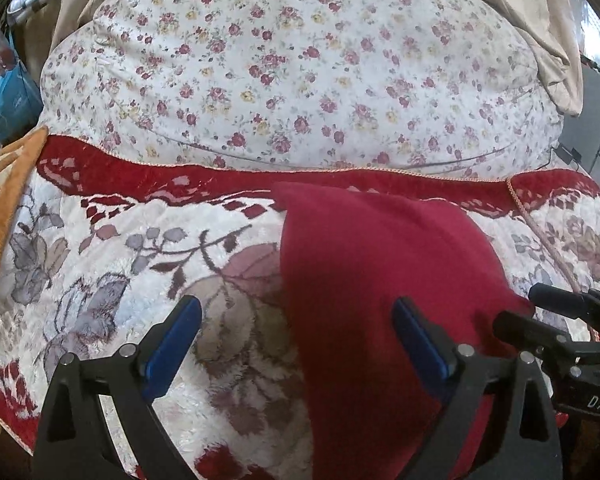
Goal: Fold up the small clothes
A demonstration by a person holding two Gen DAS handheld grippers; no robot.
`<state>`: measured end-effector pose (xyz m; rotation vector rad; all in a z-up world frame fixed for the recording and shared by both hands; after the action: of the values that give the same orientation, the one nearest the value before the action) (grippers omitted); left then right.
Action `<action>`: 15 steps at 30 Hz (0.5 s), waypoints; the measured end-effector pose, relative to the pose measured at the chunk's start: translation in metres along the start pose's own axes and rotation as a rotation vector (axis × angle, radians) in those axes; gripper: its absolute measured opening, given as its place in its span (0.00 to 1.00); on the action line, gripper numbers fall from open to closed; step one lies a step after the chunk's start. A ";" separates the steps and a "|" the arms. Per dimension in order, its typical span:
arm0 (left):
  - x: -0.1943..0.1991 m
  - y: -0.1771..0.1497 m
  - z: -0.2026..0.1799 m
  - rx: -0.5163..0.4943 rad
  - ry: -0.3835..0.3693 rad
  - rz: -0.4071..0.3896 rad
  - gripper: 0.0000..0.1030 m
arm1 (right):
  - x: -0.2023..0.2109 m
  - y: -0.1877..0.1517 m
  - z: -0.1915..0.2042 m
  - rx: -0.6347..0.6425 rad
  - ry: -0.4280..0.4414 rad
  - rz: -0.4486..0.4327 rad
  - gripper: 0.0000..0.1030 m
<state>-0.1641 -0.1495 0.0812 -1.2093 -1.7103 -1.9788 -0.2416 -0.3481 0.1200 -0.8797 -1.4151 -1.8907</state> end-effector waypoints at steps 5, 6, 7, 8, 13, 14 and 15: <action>0.001 0.000 0.003 0.014 0.006 -0.007 0.92 | -0.003 0.003 0.000 0.005 -0.031 -0.010 0.78; 0.001 0.000 0.003 0.013 0.007 -0.008 0.92 | -0.004 0.003 0.000 0.004 -0.032 -0.011 0.79; 0.001 0.001 0.003 0.012 0.011 -0.009 0.92 | -0.005 0.004 0.000 0.003 -0.035 -0.013 0.81; 0.001 0.001 0.003 0.011 0.013 -0.010 0.92 | -0.005 0.004 0.001 0.004 -0.039 -0.014 0.82; -0.001 0.002 0.002 0.009 0.014 -0.003 0.92 | -0.012 0.004 0.000 0.000 -0.054 -0.006 0.83; -0.001 0.002 0.003 0.008 0.015 -0.003 0.92 | -0.013 0.004 0.000 -0.003 -0.056 -0.004 0.83; -0.001 0.002 0.003 0.006 0.018 -0.003 0.92 | -0.014 0.004 -0.001 -0.007 -0.057 -0.003 0.83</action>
<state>-0.1612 -0.1480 0.0813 -1.1842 -1.7092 -1.9785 -0.2300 -0.3486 0.1114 -0.9424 -1.4446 -1.8876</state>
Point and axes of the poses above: each gripper's, at about its wrist camera, not at the fingertips, and x roughly against the way its jaws point, z to its left, y to its top, the point moved 1 cm from there along -x, roughly the way its jaws point, and after that the axes turned 1 degree about -x, right-handed, at the moved point
